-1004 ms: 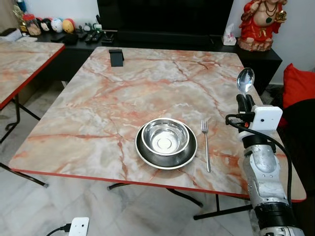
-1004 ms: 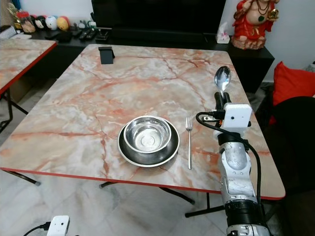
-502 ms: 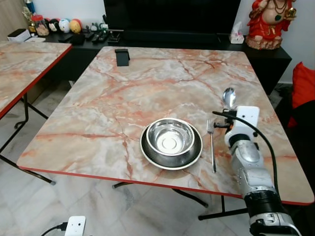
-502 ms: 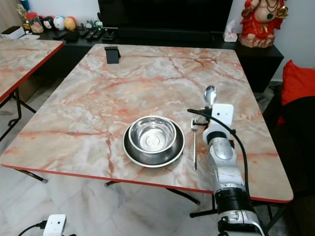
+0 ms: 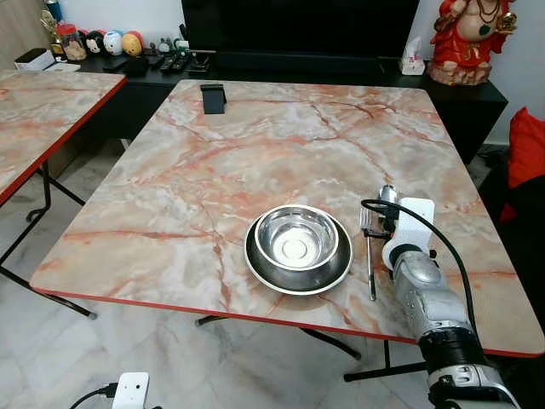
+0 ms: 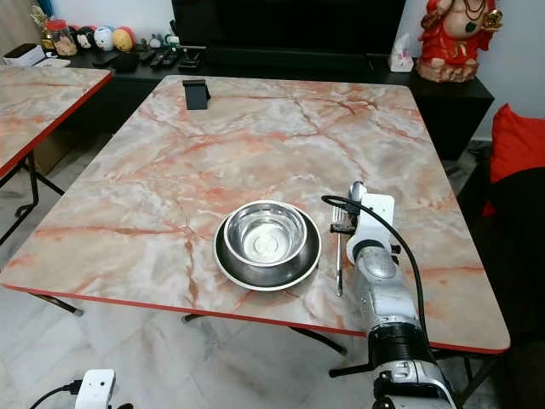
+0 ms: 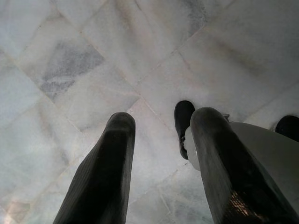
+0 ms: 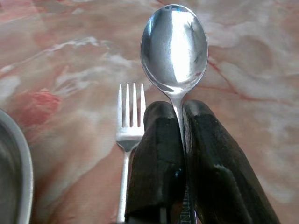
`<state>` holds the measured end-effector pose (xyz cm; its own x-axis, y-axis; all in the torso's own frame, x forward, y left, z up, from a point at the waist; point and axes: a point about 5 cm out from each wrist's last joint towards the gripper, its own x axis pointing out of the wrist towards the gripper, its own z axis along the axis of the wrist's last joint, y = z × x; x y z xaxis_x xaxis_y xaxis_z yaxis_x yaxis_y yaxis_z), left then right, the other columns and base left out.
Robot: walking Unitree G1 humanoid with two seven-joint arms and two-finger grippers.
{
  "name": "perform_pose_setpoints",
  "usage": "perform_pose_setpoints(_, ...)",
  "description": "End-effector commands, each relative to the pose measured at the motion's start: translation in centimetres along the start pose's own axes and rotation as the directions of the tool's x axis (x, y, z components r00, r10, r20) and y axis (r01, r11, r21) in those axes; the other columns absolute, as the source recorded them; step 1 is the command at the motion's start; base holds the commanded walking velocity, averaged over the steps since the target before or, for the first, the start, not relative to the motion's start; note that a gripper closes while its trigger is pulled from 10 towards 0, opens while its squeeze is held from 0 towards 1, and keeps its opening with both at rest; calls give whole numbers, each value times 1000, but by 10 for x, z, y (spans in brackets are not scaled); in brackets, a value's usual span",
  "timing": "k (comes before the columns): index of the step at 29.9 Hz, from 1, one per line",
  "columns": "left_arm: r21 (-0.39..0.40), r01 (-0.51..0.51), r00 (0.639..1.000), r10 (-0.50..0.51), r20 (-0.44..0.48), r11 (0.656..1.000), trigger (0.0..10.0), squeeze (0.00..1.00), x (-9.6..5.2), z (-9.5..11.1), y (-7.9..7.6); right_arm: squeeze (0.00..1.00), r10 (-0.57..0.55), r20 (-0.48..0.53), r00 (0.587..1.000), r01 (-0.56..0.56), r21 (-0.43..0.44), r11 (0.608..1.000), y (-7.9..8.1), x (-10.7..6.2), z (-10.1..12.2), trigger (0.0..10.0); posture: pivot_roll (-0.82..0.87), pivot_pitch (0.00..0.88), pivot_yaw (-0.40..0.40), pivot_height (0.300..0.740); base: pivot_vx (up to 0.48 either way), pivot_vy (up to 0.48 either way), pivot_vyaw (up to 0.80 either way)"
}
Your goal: Setting the table
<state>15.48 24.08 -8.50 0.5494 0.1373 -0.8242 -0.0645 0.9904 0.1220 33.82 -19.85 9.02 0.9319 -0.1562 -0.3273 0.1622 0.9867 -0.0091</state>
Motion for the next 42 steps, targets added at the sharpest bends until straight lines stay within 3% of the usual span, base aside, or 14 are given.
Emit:
perform_pose_setpoints(1, 12, 6, 1000, -6, -11, 1000, 10000, 0, 0, -1, 0, 0, -27, -30, 999, 27, 4, 1000, -8, -1, -6, 10000, -82, 0, 20, 740, 0, 0, 0)
perform_pose_setpoints(13, 8, 5, 1000, -5, -10, 1000, 10000, 0, 0, -1, 2, 0, -80, -77, 994, 80, -5, 997, -26, -9, -13, 10000, -71, 0, 22, 740, 0, 0, 0)
perform_pose_setpoints(20, 14, 5, 1000, -4, -16, 1000, 10000, 0, 0, -1, 2, 0, -51, -29, 998, 51, 12, 999, -19, -22, 6, 10000, -93, 0, 31, 740, 0, 0, 0)
perform_pose_setpoints(42, 1, 6, 1000, -6, -10, 1000, 10000, 0, 0, 1, 1, 0, 5, -143, 990, -2, 19, 1000, -6, -21, -21, 10000, -78, 0, 21, 740, 0, 0, 0)
